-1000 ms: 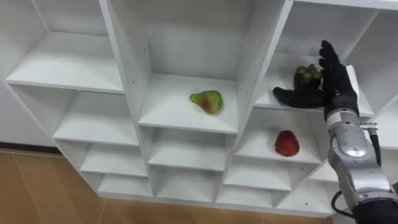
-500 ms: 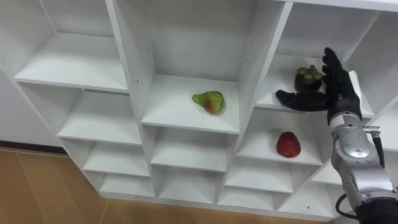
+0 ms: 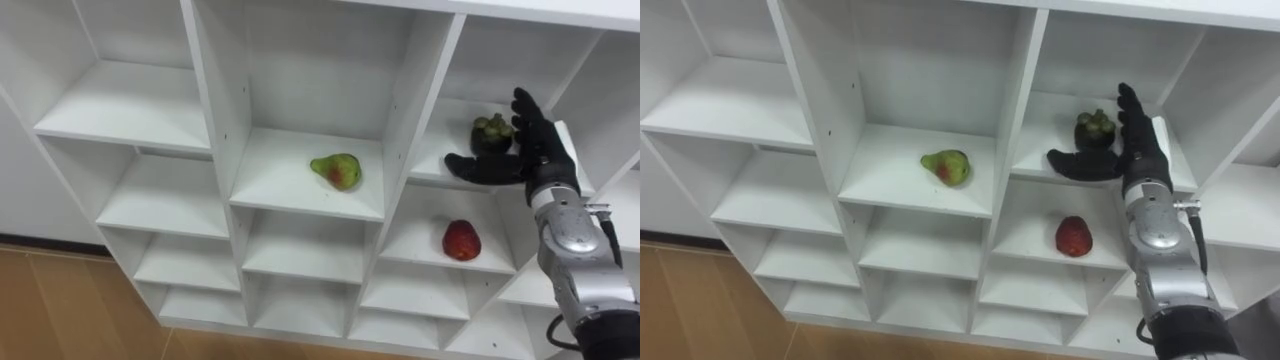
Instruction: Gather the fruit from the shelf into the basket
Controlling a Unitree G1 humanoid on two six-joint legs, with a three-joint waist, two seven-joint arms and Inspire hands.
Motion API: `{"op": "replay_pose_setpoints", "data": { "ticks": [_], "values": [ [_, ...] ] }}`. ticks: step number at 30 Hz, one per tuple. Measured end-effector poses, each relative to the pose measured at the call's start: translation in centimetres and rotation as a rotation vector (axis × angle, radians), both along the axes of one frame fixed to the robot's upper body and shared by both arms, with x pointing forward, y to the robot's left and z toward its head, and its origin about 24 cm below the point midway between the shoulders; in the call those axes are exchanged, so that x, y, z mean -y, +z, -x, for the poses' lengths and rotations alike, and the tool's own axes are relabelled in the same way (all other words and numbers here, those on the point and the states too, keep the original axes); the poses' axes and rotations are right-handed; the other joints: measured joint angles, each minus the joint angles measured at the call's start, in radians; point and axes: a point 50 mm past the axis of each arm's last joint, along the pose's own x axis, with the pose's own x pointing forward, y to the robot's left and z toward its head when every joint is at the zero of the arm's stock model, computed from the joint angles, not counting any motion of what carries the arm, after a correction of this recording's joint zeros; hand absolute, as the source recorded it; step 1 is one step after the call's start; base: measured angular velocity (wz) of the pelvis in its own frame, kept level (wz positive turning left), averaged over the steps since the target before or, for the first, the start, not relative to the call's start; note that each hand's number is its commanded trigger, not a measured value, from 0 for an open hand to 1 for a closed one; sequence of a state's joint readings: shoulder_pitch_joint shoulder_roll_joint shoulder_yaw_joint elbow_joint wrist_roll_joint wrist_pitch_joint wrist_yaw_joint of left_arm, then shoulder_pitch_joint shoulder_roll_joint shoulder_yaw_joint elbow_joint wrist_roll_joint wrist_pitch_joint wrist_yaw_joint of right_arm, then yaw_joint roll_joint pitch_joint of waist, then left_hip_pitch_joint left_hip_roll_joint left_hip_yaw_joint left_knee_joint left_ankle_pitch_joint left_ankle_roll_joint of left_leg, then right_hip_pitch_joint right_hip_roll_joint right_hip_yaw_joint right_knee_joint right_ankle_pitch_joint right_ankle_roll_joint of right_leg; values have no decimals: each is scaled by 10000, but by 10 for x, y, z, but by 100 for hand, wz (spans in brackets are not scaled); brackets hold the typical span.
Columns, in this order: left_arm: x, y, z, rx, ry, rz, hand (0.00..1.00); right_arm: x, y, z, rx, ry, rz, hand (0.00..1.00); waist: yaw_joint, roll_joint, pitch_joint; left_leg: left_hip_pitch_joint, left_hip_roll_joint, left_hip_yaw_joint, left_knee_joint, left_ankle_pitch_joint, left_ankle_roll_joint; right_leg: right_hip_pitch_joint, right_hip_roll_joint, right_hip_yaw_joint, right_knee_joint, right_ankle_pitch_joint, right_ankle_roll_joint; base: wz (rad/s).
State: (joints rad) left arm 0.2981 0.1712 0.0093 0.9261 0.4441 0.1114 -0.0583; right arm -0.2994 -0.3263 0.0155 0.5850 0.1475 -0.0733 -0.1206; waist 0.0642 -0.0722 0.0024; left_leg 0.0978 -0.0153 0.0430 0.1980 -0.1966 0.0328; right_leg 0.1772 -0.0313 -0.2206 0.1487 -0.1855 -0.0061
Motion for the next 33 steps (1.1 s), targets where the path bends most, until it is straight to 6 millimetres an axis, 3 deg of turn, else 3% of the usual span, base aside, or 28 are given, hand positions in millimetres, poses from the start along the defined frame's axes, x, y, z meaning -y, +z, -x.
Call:
{"op": "replay_pose_setpoints", "data": {
  "ticks": [8,20,33],
  "values": [
    [-2,1,-1,60,-2,-72,100,13,5,1,84,-302,311,100,-8,-73,-27,22,-3,43,0,-1,-2,56,28,135,-137,-1,-3,-1],
    [-2,1,-5,161,-29,-96,100,16,6,-1,40,-402,288,100,52,-85,76,13,17,72,-102,-10,-13,30,42,168,-121,0,-3,0],
    [-2,1,-7,188,-64,-90,100,15,5,-1,-37,-277,271,100,34,-87,38,20,16,79,-81,-9,-11,-6,40,190,-63,1,-3,0]
  ]
}}
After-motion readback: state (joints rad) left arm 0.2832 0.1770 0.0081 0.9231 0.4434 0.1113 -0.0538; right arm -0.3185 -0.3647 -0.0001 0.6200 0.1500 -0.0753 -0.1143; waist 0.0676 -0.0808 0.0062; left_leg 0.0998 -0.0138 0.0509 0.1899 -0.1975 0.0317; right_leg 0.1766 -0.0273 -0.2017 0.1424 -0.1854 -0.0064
